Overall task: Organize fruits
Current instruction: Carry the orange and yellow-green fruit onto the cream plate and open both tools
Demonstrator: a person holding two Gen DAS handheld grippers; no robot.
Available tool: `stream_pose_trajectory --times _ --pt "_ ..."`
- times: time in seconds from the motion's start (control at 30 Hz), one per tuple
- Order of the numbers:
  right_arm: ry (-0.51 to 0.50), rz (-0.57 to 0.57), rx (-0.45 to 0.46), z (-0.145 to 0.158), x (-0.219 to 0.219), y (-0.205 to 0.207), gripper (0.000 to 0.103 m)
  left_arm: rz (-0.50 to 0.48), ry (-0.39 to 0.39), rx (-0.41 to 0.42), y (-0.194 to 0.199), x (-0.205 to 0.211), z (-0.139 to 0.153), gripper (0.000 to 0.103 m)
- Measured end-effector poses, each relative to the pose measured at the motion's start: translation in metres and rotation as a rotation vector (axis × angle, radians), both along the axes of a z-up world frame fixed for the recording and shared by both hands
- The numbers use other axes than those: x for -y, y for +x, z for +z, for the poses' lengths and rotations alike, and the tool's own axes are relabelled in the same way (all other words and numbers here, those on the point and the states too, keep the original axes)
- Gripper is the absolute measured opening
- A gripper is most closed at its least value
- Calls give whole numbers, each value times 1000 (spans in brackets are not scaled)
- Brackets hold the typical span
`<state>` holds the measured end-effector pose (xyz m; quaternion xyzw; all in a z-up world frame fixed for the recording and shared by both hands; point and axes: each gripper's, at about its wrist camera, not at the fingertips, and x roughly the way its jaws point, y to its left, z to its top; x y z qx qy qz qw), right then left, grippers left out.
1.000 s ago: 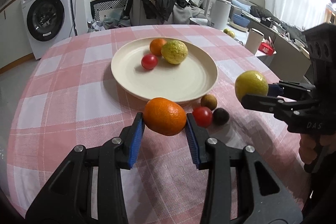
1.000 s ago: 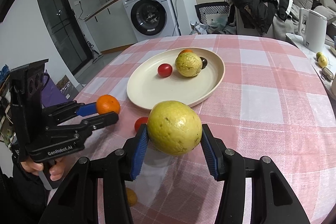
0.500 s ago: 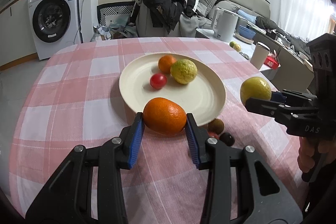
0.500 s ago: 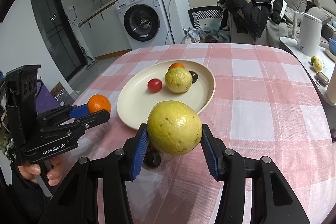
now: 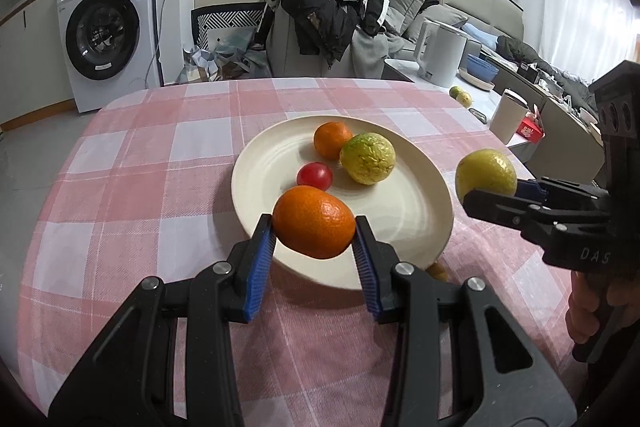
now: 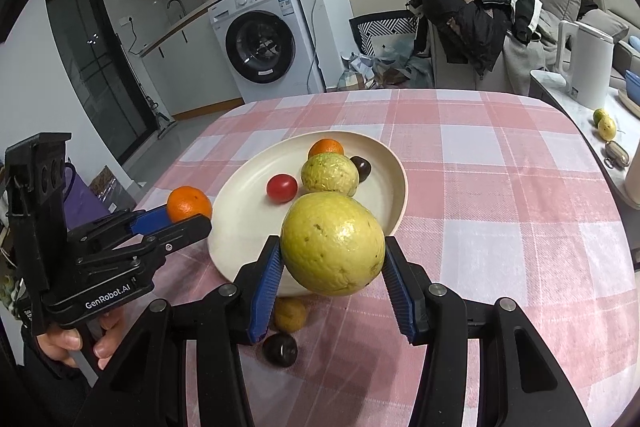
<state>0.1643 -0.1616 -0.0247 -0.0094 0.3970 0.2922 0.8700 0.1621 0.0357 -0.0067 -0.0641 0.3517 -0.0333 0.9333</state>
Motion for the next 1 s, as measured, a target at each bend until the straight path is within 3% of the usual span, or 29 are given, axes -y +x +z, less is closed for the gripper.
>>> stream_pose_trajectory --times 1.0 --pt "-72 50 -21 -32 -33 36 51 -27 67 -66 49 6 -35 36"
